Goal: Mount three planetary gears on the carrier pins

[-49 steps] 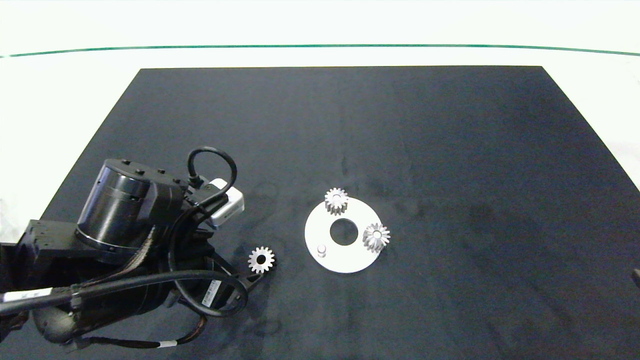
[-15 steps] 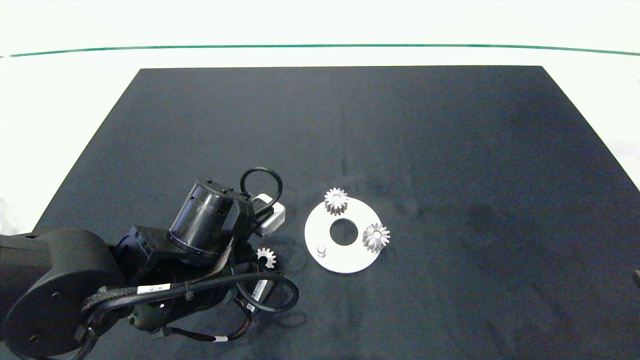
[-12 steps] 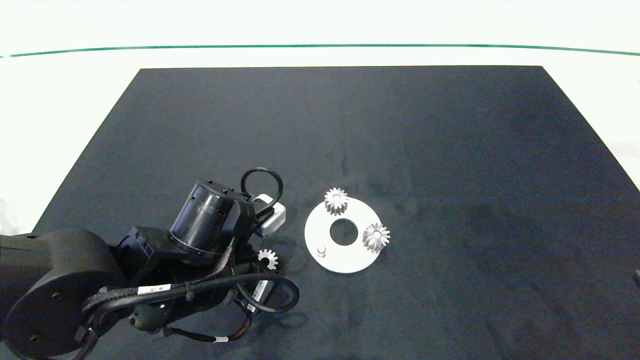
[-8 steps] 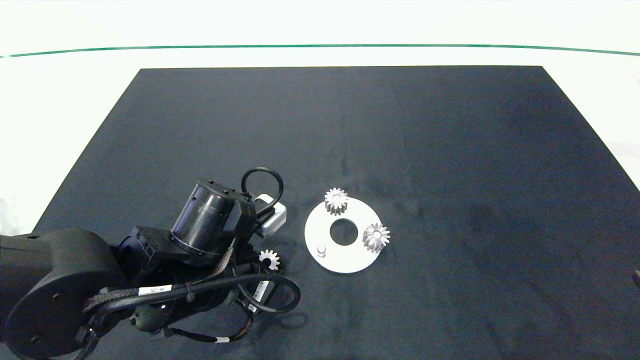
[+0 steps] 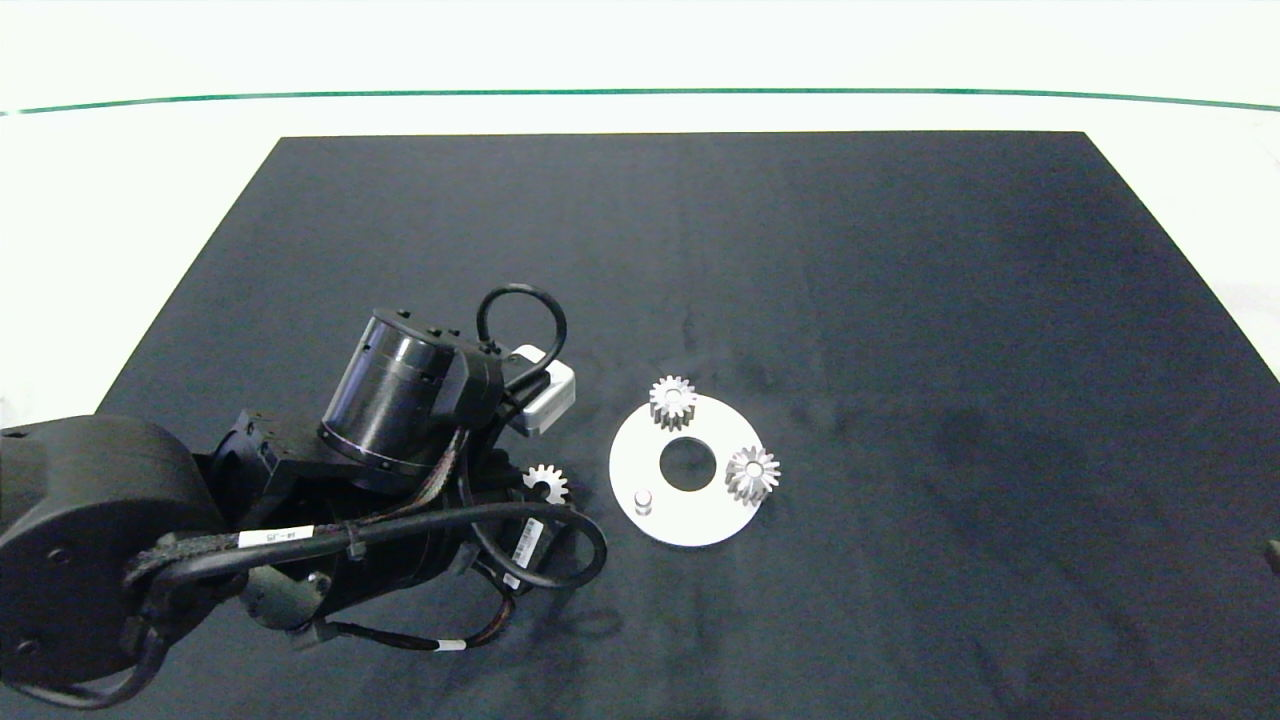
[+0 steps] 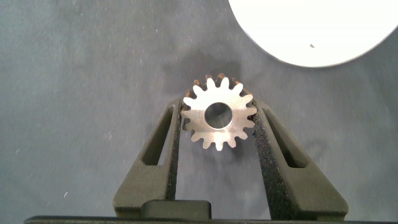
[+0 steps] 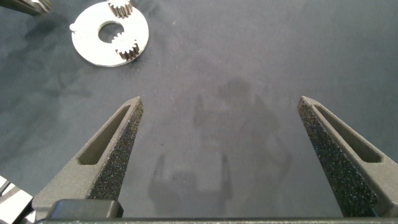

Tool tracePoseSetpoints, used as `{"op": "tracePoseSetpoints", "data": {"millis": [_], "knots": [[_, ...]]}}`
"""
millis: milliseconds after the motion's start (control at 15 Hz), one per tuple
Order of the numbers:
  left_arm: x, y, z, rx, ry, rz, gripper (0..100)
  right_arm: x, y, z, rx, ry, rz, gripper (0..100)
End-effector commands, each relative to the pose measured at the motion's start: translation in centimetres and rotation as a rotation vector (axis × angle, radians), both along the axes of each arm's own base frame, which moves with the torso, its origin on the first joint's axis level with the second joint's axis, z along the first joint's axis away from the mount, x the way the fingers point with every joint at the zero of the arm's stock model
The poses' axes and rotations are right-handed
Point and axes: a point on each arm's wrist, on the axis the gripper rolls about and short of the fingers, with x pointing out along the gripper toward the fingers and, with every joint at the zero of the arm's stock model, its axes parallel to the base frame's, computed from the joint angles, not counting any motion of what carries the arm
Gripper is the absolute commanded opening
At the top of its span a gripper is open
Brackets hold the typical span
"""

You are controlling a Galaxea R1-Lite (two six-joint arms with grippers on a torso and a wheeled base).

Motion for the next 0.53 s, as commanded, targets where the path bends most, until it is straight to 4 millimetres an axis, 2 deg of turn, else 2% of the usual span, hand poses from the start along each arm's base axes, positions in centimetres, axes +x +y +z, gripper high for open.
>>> {"op": "tracePoseSetpoints", "data": {"millis": [67, 267, 533], "knots": [[-1.1, 1.0, 1.8, 0.007, -0.030, -0.016, 25, 0.0, 0.0, 0.0, -0.002, -0.001, 0.000, 100], [-1.2, 0.8, 3.2, 0.008, -0.060, -0.037, 25, 0.0, 0.0, 0.0, -0.002, -0.001, 0.000, 100], [-2.2, -0.6, 3.2, 0.012, -0.050, -0.103, 25, 0.1, 0.0, -0.1, -0.005, 0.004, -0.002, 100]]}}
